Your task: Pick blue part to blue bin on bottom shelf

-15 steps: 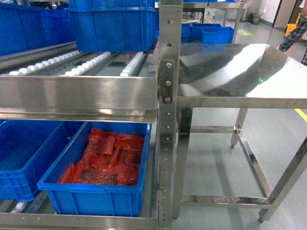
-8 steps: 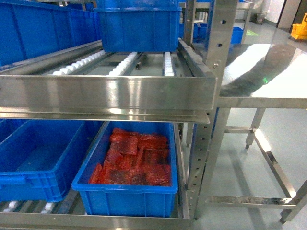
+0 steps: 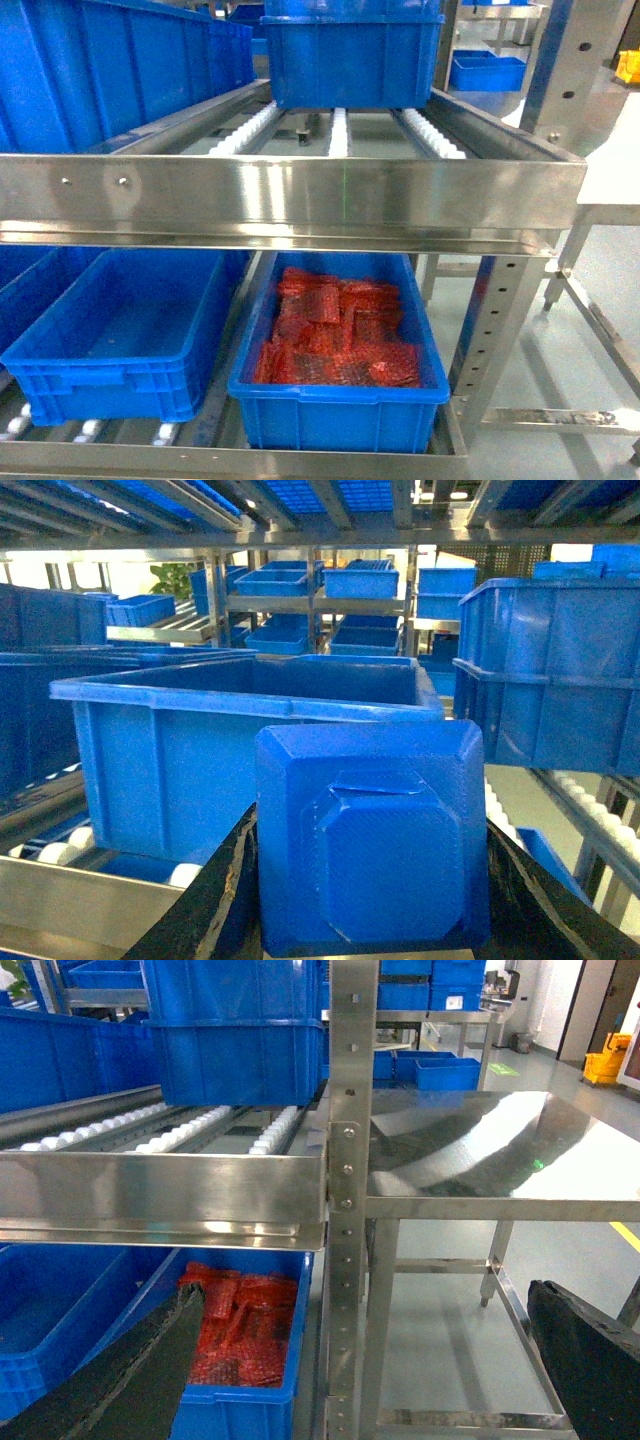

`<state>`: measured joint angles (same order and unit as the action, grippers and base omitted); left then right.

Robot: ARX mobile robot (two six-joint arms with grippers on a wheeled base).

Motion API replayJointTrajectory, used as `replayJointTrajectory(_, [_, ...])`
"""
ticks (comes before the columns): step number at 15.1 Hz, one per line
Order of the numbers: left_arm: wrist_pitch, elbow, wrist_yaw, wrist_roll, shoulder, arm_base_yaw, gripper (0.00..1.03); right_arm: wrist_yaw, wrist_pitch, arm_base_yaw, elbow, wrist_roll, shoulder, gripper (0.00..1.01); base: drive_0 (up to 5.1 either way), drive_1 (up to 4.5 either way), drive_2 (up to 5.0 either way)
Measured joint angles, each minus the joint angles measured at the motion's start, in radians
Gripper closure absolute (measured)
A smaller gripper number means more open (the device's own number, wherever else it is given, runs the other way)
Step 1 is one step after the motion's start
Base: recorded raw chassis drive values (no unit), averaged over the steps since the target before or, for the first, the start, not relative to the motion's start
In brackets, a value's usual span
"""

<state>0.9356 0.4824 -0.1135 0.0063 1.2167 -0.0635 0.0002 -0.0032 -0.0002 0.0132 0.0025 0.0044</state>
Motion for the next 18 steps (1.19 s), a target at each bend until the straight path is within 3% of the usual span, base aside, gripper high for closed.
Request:
replayJointTrajectory(8, [-0.002, 0.000, 0.000, 0.000, 0.000, 0.001, 0.58, 0.000, 0.003, 0.000, 0.000, 0.000, 0.000, 0.03, -4.8, 2.30, 2.3])
replayJointTrajectory(18, [-0.002, 0.000, -0.001, 0.000, 0.000, -0.002, 0.58, -0.003, -0.002, 0.000, 0.000, 0.000, 0.000, 0.03, 0.0, 0.00, 0.0])
